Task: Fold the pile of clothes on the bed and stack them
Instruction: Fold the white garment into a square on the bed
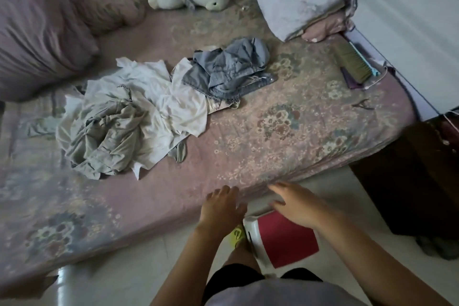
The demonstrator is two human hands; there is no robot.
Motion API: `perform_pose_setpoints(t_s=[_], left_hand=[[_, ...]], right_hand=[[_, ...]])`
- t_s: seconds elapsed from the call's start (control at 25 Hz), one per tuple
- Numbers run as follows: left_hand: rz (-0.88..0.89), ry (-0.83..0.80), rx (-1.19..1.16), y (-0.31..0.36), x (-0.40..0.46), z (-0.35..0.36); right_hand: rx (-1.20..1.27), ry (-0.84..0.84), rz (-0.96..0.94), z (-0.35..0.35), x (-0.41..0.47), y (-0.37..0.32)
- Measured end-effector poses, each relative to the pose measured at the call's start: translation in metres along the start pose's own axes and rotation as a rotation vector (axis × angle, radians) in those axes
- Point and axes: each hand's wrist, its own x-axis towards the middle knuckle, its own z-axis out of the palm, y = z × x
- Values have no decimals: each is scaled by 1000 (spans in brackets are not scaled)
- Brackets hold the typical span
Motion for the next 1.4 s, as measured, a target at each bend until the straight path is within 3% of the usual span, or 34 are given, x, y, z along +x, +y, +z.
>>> perform_pose_setpoints(t_s=[0.48,1.0,1.2,1.4], left_hand=[[-31,77,-17,-22,110,-57],[-297,134,-69,93,265,-40],[-263,159,-25,64,310,-19],[-264,198,40,-29,396,51]], right_hand=[[-83,-49,-48,-92,110,7],[-314,-150,-234,-203,208,180],[-319,-118,-266,-175,263,191],[-302,-23,-268,-92,383,192]])
